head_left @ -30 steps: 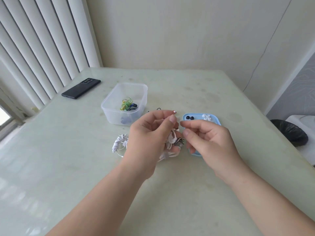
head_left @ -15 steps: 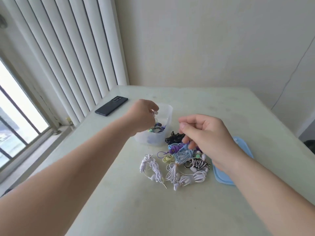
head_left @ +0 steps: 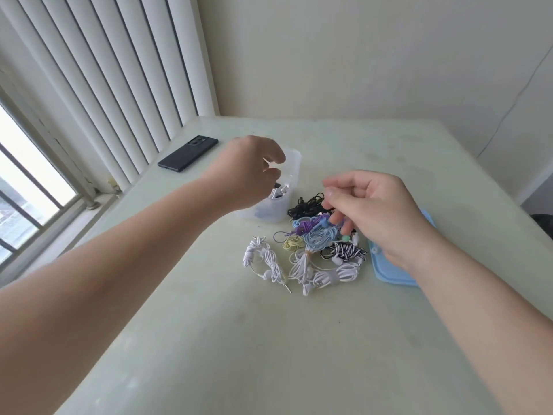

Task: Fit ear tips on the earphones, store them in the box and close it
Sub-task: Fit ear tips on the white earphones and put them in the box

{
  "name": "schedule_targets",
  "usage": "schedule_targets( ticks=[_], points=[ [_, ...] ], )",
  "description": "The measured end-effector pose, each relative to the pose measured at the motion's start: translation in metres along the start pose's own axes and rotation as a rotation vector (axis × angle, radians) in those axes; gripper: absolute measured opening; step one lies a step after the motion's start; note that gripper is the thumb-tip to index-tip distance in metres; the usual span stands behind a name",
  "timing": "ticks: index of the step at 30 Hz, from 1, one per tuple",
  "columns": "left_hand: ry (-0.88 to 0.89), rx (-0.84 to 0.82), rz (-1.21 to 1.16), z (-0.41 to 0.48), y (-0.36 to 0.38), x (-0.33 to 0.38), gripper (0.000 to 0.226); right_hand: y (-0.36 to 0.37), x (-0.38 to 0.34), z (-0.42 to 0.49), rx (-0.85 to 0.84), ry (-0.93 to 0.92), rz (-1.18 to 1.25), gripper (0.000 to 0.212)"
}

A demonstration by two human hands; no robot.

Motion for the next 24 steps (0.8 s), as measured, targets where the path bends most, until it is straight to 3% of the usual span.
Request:
schedule_targets(
  ticks=[4,8,13,17,24],
  points=[
    [0.121,-0.153,-0.054,-0.046,-0.001,0.031,0.016,-0.001,0.008,-0.013,-0.042,0.025,-0.047,0.007],
    [0.088,-0.306,0.044,-0.076,0.034,0.045,0.011,-0.012,0.017,-0.032,-0.042,0.022,-0.138,0.009],
    [-0.014,-0.223,0.142,-0.084,0.069,0.051,0.039,-0.016,0.037,-0.049,0.009,0.009,-0.100,0.008],
    [-0.070,-0.180,0.047,-0.080,0.071,0.049,0.030,-0.018,0.047,-0.054,0.053,-0.009,0.013,0.010],
    [-0.135,-0.143,-0.052,-0.068,0.034,0.046,0.038,-0.030,0.056,-0.051,0.082,-0.029,0.100,0.013]
  ],
)
Point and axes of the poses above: each hand's wrist, its own z-axis towards the middle knuckle, its own y-axis out of the palm, x = y × z, the point moved 2 cm from there along z, towards the middle knuckle, and after that the axes turned 3 degrees about y, right-handed, at the moved point
